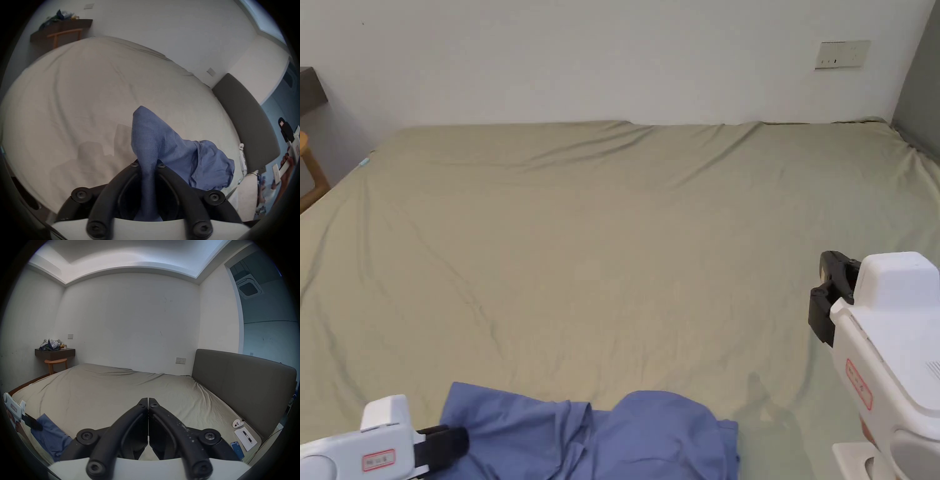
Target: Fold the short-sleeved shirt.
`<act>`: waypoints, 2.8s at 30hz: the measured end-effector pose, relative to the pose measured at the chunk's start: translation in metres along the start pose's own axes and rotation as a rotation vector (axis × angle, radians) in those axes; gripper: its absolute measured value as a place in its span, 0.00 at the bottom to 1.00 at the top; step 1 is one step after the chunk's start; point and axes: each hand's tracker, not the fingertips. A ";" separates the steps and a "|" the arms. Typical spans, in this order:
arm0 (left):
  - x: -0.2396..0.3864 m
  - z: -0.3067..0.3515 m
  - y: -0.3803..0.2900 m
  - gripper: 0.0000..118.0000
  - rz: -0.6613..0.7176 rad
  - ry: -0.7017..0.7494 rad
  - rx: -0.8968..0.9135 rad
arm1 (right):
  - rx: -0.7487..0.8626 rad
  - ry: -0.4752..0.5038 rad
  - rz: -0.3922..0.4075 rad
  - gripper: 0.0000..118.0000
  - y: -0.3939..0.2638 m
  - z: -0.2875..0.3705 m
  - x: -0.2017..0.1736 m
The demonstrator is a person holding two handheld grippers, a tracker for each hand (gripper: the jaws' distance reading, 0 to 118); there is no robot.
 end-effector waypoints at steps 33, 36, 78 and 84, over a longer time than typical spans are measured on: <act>0.289 -0.072 -0.060 0.95 -0.311 -0.282 -0.140 | 0.033 -0.021 -0.022 0.02 -0.003 0.031 0.033; 0.289 -0.038 -0.043 0.94 -0.326 -0.286 0.004 | 0.041 -0.025 -0.033 0.02 0.000 0.031 0.035; 0.299 -0.088 -0.136 0.00 -0.506 -0.075 0.164 | 0.004 -0.061 -0.051 0.02 -0.012 0.045 0.044; 0.293 -0.027 -0.075 0.00 -0.511 -0.113 0.411 | 0.045 -0.043 -0.034 0.02 0.003 0.051 0.029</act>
